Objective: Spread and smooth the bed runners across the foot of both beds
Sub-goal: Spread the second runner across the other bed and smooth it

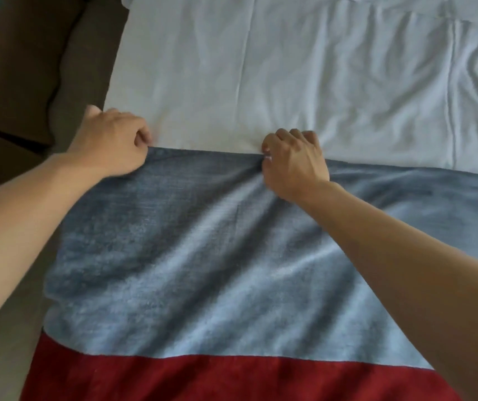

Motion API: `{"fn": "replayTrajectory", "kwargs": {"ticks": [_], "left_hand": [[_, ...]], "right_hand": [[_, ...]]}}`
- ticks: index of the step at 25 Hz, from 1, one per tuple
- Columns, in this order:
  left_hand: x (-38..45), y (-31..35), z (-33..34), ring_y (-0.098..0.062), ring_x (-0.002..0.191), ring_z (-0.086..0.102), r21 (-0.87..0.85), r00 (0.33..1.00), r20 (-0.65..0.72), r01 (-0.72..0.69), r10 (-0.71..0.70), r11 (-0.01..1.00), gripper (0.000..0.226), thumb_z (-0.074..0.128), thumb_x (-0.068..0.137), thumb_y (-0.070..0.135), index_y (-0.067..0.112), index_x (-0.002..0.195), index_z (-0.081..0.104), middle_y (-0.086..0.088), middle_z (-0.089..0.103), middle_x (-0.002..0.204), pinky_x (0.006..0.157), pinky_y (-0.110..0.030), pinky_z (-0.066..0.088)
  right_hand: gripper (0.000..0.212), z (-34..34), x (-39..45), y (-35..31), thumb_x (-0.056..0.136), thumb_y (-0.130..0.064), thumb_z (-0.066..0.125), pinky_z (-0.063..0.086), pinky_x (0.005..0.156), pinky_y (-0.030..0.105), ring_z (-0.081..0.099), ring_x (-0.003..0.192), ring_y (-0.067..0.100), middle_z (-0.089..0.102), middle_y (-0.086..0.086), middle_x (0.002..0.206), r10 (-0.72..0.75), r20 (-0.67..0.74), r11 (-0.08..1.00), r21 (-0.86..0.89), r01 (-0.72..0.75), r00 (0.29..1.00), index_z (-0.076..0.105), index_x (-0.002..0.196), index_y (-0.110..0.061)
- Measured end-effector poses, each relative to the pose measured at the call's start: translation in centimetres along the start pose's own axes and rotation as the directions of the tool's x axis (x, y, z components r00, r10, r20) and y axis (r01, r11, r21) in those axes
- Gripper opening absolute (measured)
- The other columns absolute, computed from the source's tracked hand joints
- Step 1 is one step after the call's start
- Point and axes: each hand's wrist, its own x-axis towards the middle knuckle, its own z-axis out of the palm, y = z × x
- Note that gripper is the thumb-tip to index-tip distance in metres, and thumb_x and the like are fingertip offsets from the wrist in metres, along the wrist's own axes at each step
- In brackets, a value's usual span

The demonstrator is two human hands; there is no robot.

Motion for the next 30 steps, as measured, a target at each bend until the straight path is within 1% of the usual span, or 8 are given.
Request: {"fn": "replayTrajectory", "kwargs": {"ticks": [3,8,13,18,22,25,28,30], "left_hand": [[-3.1,-1.8,1.1,-0.028,0.094,0.055,0.021,0.999,0.047,-0.011,0.010,1.000,0.008,0.061,0.086,0.022,0.022,0.092,0.067,0.000,0.070,0.095,0.081,-0.040,0.026],[-0.3,-2.7,0.1,-0.029,0.093,0.052,0.069,0.992,-0.127,0.013,-0.004,0.998,0.007,0.061,0.091,0.023,0.022,0.092,0.068,-0.002,0.070,0.094,0.081,-0.043,0.027],[-0.7,-0.6,1.0,-0.028,0.097,0.053,0.058,0.996,-0.068,-0.047,0.051,0.997,0.013,0.054,0.094,0.021,0.018,0.101,0.064,-0.002,0.066,0.099,0.082,-0.042,0.028],[0.8,1.0,0.7,-0.035,0.103,0.054,0.056,0.990,-0.119,0.079,-0.072,0.995,0.019,0.053,0.093,0.015,0.014,0.110,0.063,-0.011,0.064,0.111,0.089,-0.048,0.035],[-5.8,11.3,3.0,-0.036,0.138,0.040,-0.155,0.983,-0.182,0.003,-0.031,0.988,0.049,0.051,0.094,0.019,0.007,0.141,0.047,-0.016,0.045,0.149,0.106,-0.052,0.035],[-12.4,21.9,5.6,-0.033,0.148,0.027,-0.284,0.984,-0.180,-0.065,0.013,0.957,0.057,0.051,0.095,0.024,0.008,0.148,0.041,-0.015,0.037,0.156,0.114,-0.051,0.030],[-16.5,30.3,8.3,-0.030,0.151,0.019,-0.218,0.994,-0.059,-0.098,0.087,0.971,0.068,0.054,0.092,0.027,0.013,0.154,0.029,-0.011,0.027,0.161,0.120,-0.052,0.021],[-16.8,32.1,9.9,-0.030,0.152,0.014,-0.123,0.988,-0.019,-0.154,0.152,0.980,0.070,0.053,0.091,0.034,0.017,0.155,0.029,-0.010,0.020,0.164,0.121,-0.054,0.015]], "right_hand": [[0.019,0.8,1.1,-3.8,0.090,-0.025,0.053,0.034,0.099,0.036,0.057,0.094,0.024,0.064,0.001,0.096,-0.088,0.011,0.995,0.054,0.087,0.996,0.066,0.099,-0.014],[0.017,1.2,4.0,-6.1,0.088,-0.008,0.051,0.036,0.094,0.035,0.057,0.089,0.024,0.066,0.002,0.091,-0.028,0.005,0.999,0.027,0.028,1.000,0.066,0.092,-0.014],[0.014,1.8,3.7,-7.4,0.089,-0.010,0.050,0.034,0.091,0.035,0.055,0.087,0.024,0.065,0.002,0.089,-0.042,0.015,0.999,0.021,0.042,0.999,0.064,0.090,-0.013],[0.019,2.3,4.0,-7.9,0.090,-0.011,0.053,0.032,0.091,0.036,0.054,0.098,0.027,0.063,0.004,0.105,0.014,-0.019,1.000,-0.016,-0.015,1.000,0.064,0.106,-0.014],[0.054,1.2,-3.6,-7.1,0.092,-0.024,0.050,0.031,0.113,0.043,0.042,0.135,0.028,0.050,0.010,0.144,-0.008,-0.139,0.984,0.176,0.032,0.990,0.046,0.143,-0.008],[0.054,1.0,-12.1,-3.5,0.097,-0.020,0.035,0.022,0.121,0.046,0.028,0.148,0.028,0.038,0.010,0.156,0.049,-0.122,0.964,0.267,-0.014,0.991,0.038,0.150,-0.007],[0.055,2.1,-19.1,2.6,0.098,-0.021,0.032,0.022,0.120,0.052,0.022,0.150,0.028,0.032,0.009,0.159,0.049,0.005,0.977,0.209,-0.049,0.999,0.036,0.152,-0.011],[0.058,2.9,-21.2,6.9,0.098,-0.033,0.037,0.020,0.121,0.053,0.018,0.151,0.028,0.027,0.008,0.162,0.023,0.070,0.992,0.125,-0.032,0.997,0.036,0.152,-0.015]]}}
